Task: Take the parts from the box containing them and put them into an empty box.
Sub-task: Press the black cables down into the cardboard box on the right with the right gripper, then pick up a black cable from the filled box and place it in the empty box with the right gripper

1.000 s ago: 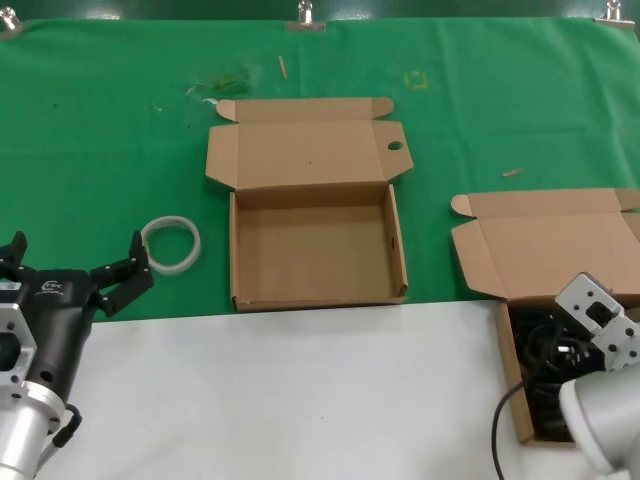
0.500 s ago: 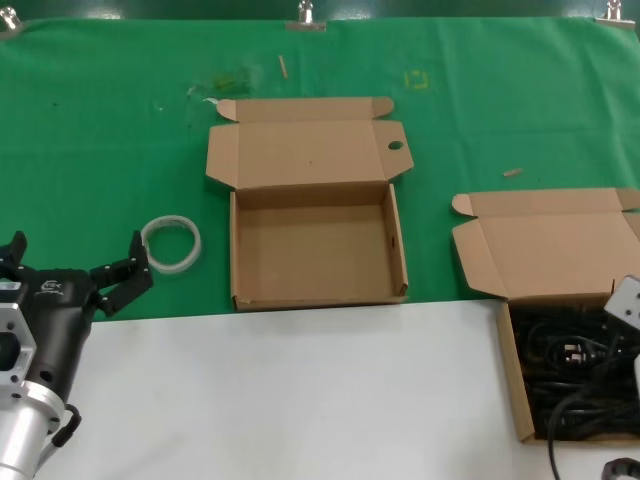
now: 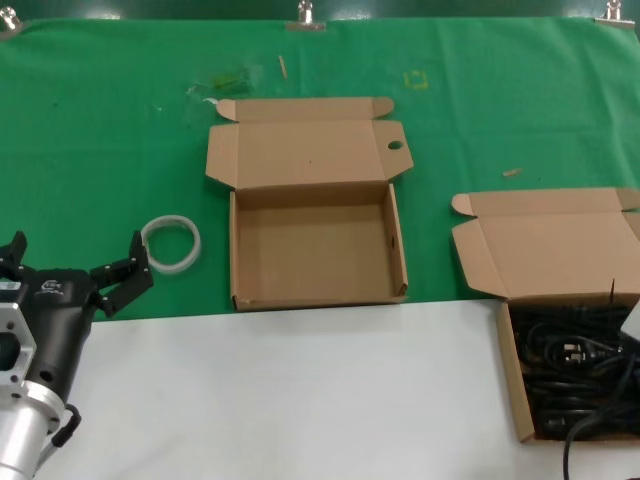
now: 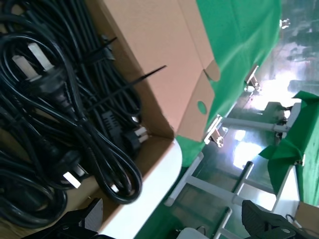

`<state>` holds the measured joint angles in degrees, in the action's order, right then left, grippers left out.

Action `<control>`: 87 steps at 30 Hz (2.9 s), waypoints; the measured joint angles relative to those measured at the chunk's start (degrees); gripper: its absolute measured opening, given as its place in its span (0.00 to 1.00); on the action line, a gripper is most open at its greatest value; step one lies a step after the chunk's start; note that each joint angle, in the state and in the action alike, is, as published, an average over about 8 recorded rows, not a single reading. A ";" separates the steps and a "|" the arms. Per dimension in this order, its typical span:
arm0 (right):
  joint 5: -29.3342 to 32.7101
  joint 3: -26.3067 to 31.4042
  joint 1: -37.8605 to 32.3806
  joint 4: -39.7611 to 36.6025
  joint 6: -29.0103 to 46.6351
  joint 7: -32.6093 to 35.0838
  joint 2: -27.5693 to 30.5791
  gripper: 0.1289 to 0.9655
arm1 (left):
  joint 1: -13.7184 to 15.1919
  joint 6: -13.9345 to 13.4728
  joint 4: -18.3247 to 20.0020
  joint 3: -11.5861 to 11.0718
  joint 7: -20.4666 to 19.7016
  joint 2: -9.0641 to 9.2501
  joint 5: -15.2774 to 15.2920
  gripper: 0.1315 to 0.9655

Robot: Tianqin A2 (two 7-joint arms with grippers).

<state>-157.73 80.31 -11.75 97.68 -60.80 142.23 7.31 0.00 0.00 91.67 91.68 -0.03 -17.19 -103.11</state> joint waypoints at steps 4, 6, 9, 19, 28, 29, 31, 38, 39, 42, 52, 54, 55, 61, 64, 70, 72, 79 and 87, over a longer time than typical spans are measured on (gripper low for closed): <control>0.00 0.01 -0.26 -1.65 1.16 -0.09 -0.38 1.00 | 0.00 0.00 0.00 0.00 0.00 0.00 0.00 1.00; 0.00 0.03 -0.62 -2.65 1.87 -0.11 -0.60 1.00 | 0.00 0.00 0.00 0.00 0.00 0.00 0.00 1.00; 0.00 -0.04 -1.31 -4.29 3.07 -0.02 -1.01 1.00 | 0.00 0.00 0.00 0.00 0.00 0.00 0.00 1.00; 0.00 -0.48 -3.45 -9.12 6.14 0.94 -2.32 1.00 | 0.00 0.00 0.00 0.00 0.00 0.00 0.00 1.00; 0.00 -0.19 -4.18 -11.72 7.47 0.04 -2.45 1.00 | 0.00 0.00 0.00 0.00 0.00 0.00 -0.01 1.00; 0.00 -0.13 -4.22 -11.86 7.54 -0.15 -2.42 1.00 | 0.00 0.00 0.00 0.00 0.00 0.00 -0.01 1.00; 0.00 0.00 -4.27 -12.09 7.63 -0.56 -2.33 1.00 | 0.00 0.00 0.00 0.00 0.00 0.00 -0.01 1.00; 0.00 0.46 -4.30 -12.54 7.78 -1.84 -2.05 0.99 | 0.00 0.00 0.00 0.00 0.01 0.00 0.00 1.00; 0.00 0.53 -4.29 -12.56 7.77 -2.01 -2.04 0.98 | 0.00 0.00 0.00 0.00 0.01 0.00 0.00 1.00; 0.00 0.79 -4.26 -12.54 7.67 -2.57 -1.99 0.97 | 0.00 0.00 0.00 0.00 0.02 0.00 -0.01 1.00; -0.01 1.66 -3.96 -12.00 7.01 -4.62 -1.91 0.85 | 0.00 0.00 0.00 0.00 0.01 0.00 -0.01 1.00; -0.01 1.84 -3.86 -11.87 6.90 -4.94 -1.91 0.84 | 0.00 0.00 0.00 0.00 0.01 0.00 -0.01 1.00; -0.01 1.94 -3.81 -11.79 6.84 -5.10 -1.91 0.81 | 0.00 0.00 0.00 0.00 0.01 0.00 -0.01 1.00; -0.01 2.56 -3.43 -11.37 6.55 -6.02 -1.92 0.67 | 0.00 0.00 0.00 0.00 0.01 0.00 -0.01 1.00; -0.01 2.87 -3.22 -11.07 6.40 -6.48 -1.97 0.61 | 0.00 0.00 0.00 0.00 0.01 0.00 -0.01 1.00; 0.00 3.59 -2.70 -10.25 6.03 -7.60 -2.20 0.42 | 0.00 0.00 0.00 0.00 0.01 0.00 -0.01 1.00; 0.00 3.89 -2.48 -9.93 5.87 -7.99 -2.26 0.38 | 0.00 0.00 0.00 0.00 0.01 0.00 -0.01 1.00; 0.00 5.22 -1.52 -8.57 5.19 -9.71 -2.31 0.21 | 0.00 0.00 0.00 0.00 0.01 0.00 -0.01 1.00; 0.00 7.19 -0.95 -6.39 3.98 -11.89 -2.35 0.14 | 0.00 0.00 0.00 0.00 0.01 0.00 -0.01 1.00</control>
<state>-157.74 87.51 -12.70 91.29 -56.82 130.35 4.96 0.00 0.00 91.67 91.68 -0.01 -17.19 -103.12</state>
